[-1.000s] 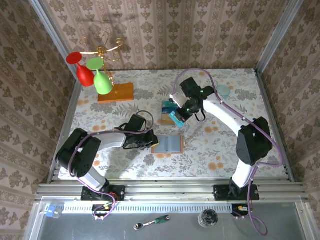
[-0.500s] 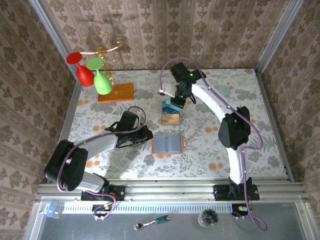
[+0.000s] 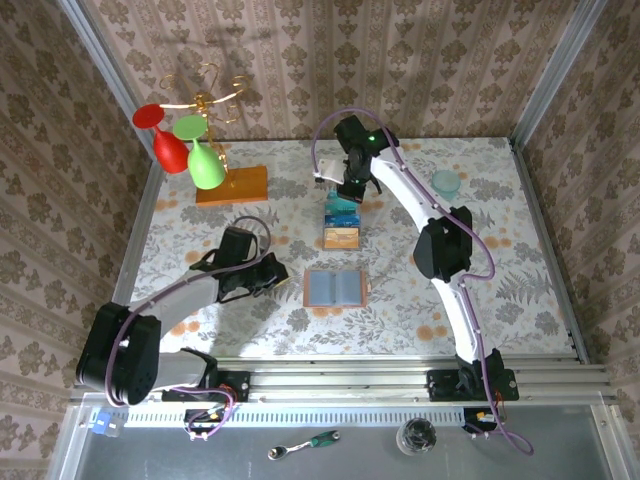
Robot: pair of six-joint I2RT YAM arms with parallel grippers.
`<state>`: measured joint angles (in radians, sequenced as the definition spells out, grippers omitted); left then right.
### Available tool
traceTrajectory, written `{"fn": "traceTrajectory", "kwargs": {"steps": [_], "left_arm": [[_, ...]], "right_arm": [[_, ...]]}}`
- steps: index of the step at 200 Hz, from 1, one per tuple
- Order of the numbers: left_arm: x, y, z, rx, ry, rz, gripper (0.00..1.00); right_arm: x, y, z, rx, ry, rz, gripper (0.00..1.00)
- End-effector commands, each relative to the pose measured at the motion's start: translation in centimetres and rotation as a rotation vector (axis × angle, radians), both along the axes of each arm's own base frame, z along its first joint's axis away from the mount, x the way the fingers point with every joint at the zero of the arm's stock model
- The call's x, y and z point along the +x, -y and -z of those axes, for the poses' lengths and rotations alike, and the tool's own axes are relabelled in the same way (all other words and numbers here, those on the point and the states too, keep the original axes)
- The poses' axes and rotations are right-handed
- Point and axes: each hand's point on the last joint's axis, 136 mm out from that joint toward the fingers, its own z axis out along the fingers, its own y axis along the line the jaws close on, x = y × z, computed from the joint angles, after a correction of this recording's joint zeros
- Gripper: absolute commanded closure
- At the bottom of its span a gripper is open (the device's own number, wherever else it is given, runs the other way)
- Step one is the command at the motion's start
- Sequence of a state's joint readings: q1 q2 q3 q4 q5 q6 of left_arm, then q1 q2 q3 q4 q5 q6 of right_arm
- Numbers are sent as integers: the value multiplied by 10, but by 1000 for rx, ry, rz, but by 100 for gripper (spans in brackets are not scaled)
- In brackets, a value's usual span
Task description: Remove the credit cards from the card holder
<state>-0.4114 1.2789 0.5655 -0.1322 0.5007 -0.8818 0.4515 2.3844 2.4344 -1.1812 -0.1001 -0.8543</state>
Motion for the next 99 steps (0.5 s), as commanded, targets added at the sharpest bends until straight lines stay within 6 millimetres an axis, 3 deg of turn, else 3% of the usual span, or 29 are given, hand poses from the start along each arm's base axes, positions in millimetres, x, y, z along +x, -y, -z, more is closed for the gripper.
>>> {"fn": "traceTrajectory", "kwargs": {"steps": [1, 47, 99], "left_arm": [[-6, -11, 4, 10, -10, -3, 96], [-5, -19, 5, 10, -19, -11, 96], [1, -27, 2, 16, -2, -25, 94]], "right_arm": [[-1, 8, 4, -46, -11, -15, 100], [3, 8, 5, -39, -1, 1, 86], [7, 11, -15, 10, 39, 57, 84]]}}
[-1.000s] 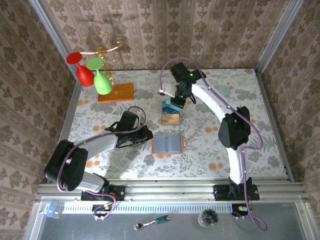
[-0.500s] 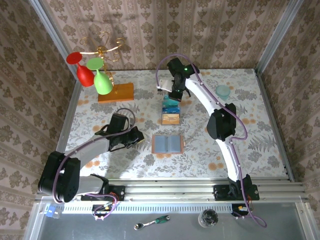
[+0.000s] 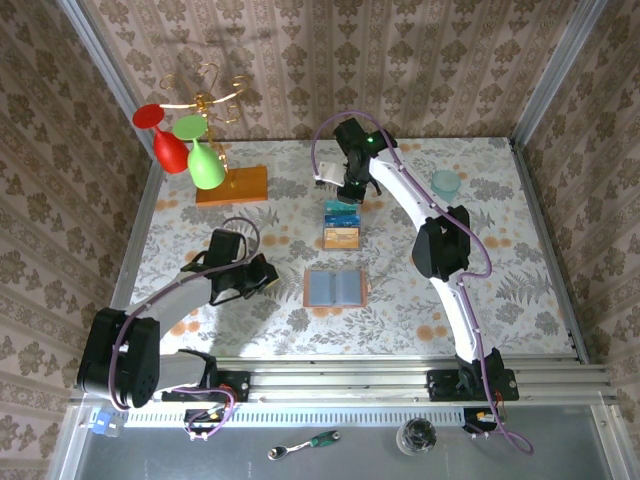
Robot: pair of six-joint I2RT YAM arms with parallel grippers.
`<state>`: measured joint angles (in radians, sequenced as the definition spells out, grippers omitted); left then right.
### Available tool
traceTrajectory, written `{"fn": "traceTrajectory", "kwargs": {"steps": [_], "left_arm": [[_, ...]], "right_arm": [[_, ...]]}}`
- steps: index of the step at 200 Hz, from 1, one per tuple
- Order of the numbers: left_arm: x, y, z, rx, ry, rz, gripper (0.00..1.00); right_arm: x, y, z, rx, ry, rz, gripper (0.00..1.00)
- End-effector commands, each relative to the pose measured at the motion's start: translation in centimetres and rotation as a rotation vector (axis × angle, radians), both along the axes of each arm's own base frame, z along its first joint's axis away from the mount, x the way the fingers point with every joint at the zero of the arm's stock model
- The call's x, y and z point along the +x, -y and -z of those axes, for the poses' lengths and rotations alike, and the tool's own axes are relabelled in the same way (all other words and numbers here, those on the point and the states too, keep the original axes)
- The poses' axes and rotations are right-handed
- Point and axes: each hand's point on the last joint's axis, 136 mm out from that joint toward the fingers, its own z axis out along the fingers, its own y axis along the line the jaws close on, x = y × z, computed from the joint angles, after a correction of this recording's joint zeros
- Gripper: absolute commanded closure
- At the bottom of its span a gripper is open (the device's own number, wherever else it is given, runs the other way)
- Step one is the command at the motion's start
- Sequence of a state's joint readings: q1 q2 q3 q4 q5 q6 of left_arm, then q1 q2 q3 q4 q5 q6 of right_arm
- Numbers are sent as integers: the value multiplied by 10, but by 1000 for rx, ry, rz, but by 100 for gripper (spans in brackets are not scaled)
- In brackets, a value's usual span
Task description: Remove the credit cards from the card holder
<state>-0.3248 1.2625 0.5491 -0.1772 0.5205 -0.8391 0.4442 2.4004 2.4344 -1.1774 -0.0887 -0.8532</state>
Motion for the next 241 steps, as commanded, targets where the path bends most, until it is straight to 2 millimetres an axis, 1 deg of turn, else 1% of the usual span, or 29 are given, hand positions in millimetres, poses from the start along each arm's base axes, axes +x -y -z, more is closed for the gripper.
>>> {"fn": "traceTrajectory", "kwargs": {"steps": [1, 22, 29, 43, 45, 46, 52, 54, 62, 65, 70, 81, 88, 96, 101, 104, 106, 110, 116, 123, 126, 128, 133, 147, 182, 202, 207, 226, 241], "left_arm": [[-1, -3, -4, 2, 19, 20, 94], [5, -8, -7, 14, 36, 12, 90], [7, -10, -8, 26, 41, 14, 86], [11, -16, -10, 66, 50, 17, 75], [12, -17, -10, 73, 51, 16, 73], [12, -18, -11, 76, 52, 18, 72], [14, -21, -11, 99, 57, 19, 69], [14, -23, -12, 106, 58, 19, 68], [17, -27, -13, 131, 66, 17, 63], [18, -29, -14, 138, 70, 17, 58], [19, -32, -15, 150, 76, 17, 52], [23, -37, -18, 173, 94, 20, 32], [25, -42, -20, 196, 104, 17, 26], [28, -46, -21, 221, 116, 17, 17], [31, -48, -23, 236, 127, 17, 8], [32, -50, -24, 245, 128, 17, 2], [32, -51, -24, 252, 130, 15, 1], [34, -53, -25, 268, 140, 16, 0], [36, -57, -26, 291, 149, 15, 0], [39, -61, -27, 314, 163, 14, 0], [41, -62, -28, 323, 172, 11, 0], [42, -63, -28, 329, 176, 10, 0], [44, -66, -28, 345, 185, 7, 0], [49, -75, -29, 397, 218, 0, 0], [63, -108, -33, 591, 300, -36, 0], [71, -126, -38, 701, 356, -58, 0], [72, -129, -40, 726, 369, -64, 0], [78, -146, -48, 818, 416, -109, 0], [83, -154, -51, 864, 455, -131, 0]], "right_arm": [[3, 7, -24, 25, 46, 47, 84], [0, 12, -31, 43, 67, 83, 83], [-1, 14, -33, 53, 75, 99, 82], [-4, 18, -36, 72, 94, 138, 78], [-4, 19, -39, 78, 105, 143, 78], [-4, 19, -37, 77, 100, 146, 77], [-6, 22, -40, 87, 117, 165, 74], [-7, 22, -37, 88, 116, 170, 73], [-9, 26, -38, 99, 137, 196, 68], [-9, 27, -41, 105, 152, 204, 66], [-11, 30, -40, 108, 163, 220, 61], [-15, 37, -40, 112, 195, 255, 52], [-18, 42, -41, 114, 216, 278, 49], [-21, 49, -40, 114, 236, 307, 42], [-23, 53, -42, 114, 253, 326, 38], [-24, 55, -42, 113, 260, 336, 33], [-25, 57, -42, 112, 264, 341, 31], [-27, 61, -42, 113, 271, 354, 28], [-31, 65, -41, 112, 278, 372, 18], [-34, 71, -42, 115, 293, 394, 14], [-35, 73, -43, 116, 298, 404, 6], [-36, 75, -42, 116, 301, 410, 3], [-40, 79, -39, 109, 299, 424, 0], [-42, 89, -41, 121, 340, 478, 0], [-52, 115, -41, 169, 411, 631, 0], [-59, 131, -36, 249, 431, 752, 0], [-62, 135, -31, 268, 428, 783, 0], [-68, 152, -23, 356, 448, 898, 0], [-71, 166, -16, 422, 470, 974, 0]]}}
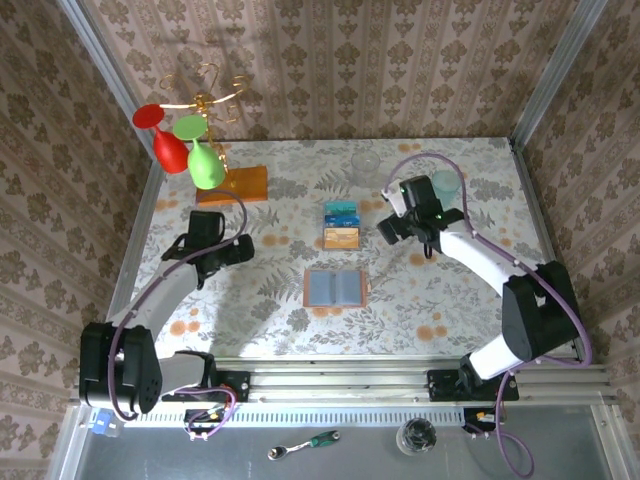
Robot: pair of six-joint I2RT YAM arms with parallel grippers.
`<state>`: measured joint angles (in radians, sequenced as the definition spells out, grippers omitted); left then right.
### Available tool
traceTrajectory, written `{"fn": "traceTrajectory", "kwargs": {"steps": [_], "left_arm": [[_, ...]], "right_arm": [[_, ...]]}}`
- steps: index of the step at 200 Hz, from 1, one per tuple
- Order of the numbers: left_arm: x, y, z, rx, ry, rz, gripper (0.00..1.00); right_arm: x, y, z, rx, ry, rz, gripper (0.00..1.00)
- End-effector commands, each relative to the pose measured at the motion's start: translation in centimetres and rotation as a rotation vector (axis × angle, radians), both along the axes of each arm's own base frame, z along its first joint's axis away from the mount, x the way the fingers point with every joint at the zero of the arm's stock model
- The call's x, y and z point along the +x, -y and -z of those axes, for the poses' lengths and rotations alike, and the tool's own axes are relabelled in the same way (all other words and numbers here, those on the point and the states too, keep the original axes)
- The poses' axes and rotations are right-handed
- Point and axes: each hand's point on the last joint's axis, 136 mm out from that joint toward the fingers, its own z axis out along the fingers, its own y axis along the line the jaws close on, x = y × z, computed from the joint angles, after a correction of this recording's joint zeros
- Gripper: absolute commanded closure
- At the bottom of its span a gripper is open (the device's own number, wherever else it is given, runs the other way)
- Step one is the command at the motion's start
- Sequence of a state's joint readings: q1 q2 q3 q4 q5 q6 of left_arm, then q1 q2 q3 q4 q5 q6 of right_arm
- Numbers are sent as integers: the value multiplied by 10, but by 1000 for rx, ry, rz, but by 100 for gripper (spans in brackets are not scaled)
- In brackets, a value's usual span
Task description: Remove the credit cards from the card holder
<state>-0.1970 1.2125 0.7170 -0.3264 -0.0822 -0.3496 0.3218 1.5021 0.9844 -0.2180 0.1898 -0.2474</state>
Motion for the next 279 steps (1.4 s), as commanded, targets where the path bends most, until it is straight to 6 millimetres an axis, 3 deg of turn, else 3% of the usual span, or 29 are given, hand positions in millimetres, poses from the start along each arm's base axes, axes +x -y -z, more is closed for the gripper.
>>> {"fn": "traceTrajectory", "kwargs": {"steps": [1, 52, 93, 120, 197, 243, 279], "left_arm": [[11, -31, -13, 167, 105, -50, 0], [33, -47, -13, 258, 163, -19, 0], [53, -57, -11, 316, 285, 4, 0], [61, -65, -11, 299, 402, -17, 0], [75, -67, -15, 238, 544, 14, 0], [79, -57, 5, 216, 583, 69, 0], [77, -60, 7, 243, 583, 40, 0]], "right_arm": [[10, 20, -14, 162, 154, 179, 0], [2, 80, 15, 230, 246, 382, 0], [6, 105, 25, 234, 309, 449, 0], [8, 110, 16, 280, 404, 445, 0], [-4, 115, 31, 332, 487, 443, 0], [-3, 115, 30, 336, 487, 440, 0], [-3, 115, 31, 336, 484, 440, 0]]}}
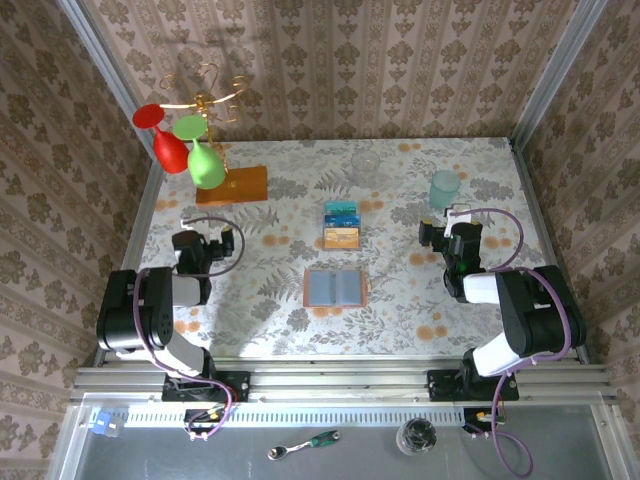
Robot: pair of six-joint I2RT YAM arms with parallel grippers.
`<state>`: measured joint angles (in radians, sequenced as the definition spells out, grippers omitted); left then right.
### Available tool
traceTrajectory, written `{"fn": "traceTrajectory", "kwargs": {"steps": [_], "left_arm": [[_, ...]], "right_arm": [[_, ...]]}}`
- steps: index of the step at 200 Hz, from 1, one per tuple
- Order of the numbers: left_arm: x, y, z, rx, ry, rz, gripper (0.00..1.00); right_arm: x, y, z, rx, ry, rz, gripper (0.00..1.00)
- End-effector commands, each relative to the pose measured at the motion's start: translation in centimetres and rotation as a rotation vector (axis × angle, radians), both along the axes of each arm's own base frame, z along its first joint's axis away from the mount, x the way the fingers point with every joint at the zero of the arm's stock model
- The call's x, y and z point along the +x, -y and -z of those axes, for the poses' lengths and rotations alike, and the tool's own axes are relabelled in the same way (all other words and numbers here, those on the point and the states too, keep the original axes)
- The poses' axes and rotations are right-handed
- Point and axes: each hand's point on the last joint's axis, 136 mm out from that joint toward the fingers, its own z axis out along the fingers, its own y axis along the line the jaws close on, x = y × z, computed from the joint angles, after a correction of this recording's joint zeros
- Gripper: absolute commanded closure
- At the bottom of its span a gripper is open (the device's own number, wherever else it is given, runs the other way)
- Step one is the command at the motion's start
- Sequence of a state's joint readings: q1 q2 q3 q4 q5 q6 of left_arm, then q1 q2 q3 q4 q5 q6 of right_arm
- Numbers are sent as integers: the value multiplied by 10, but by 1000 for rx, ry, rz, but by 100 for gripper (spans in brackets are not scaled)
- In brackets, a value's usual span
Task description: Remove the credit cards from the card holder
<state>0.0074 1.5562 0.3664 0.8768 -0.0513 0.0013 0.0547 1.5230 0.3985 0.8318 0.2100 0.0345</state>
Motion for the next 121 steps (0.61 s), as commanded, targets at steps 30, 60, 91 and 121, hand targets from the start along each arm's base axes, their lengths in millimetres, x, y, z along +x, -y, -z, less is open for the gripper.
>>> {"fn": "traceTrajectory", "kwargs": {"steps": [30, 60, 91, 121], "left_arm": [[9, 4, -20, 60, 79, -3, 0], [9, 4, -21, 61, 80, -3, 0], [9, 5, -20, 63, 79, 2, 0], [9, 5, -21, 63, 80, 2, 0]], "right_arm": [[3, 1, -7, 21, 37, 5, 0], [3, 2, -7, 20, 37, 6, 0], [3, 2, -7, 21, 37, 6, 0], [4, 2, -5, 26, 30, 3, 0]]}}
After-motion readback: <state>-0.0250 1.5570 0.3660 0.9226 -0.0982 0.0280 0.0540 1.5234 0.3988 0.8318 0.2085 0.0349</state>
